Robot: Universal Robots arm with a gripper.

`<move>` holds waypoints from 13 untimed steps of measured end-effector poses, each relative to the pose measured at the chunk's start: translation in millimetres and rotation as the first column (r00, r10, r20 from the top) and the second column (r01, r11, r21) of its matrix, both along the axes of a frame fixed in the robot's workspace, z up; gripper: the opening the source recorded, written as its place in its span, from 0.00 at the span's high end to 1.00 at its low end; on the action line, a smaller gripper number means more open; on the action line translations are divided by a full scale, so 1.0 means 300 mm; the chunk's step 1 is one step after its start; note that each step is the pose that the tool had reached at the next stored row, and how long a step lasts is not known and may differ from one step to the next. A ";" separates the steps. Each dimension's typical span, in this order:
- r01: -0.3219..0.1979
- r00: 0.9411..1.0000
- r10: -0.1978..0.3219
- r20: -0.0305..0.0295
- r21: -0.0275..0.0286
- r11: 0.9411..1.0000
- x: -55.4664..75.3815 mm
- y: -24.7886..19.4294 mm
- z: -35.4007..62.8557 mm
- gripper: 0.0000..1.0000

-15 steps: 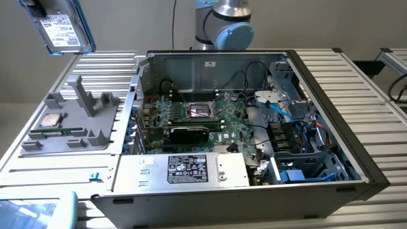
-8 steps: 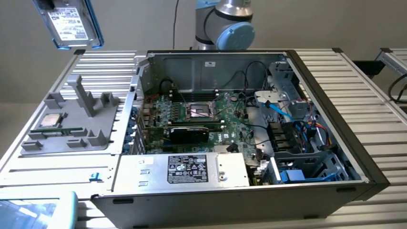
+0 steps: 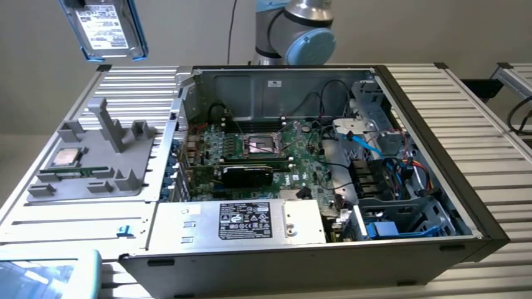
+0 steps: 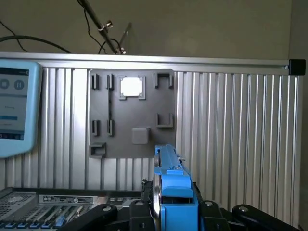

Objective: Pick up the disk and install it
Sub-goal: 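Pick up the disk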

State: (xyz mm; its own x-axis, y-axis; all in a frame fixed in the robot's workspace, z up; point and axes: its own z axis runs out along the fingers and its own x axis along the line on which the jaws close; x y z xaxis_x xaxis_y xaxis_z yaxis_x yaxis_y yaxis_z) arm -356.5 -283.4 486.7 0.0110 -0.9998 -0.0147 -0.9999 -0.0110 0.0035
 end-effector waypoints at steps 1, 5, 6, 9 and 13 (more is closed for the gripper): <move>0.000 1.000 0.000 0.000 0.000 1.000 0.010 -0.004 0.002 0.63; 0.000 1.000 0.000 0.000 0.000 1.000 0.054 -0.022 0.008 0.63; 0.000 1.000 0.000 0.000 0.000 1.000 0.066 -0.027 0.009 0.63; 0.000 1.000 0.000 0.000 0.001 1.000 0.103 -0.041 0.012 0.63; 0.000 1.000 0.000 0.000 0.001 1.000 0.120 -0.048 0.012 0.63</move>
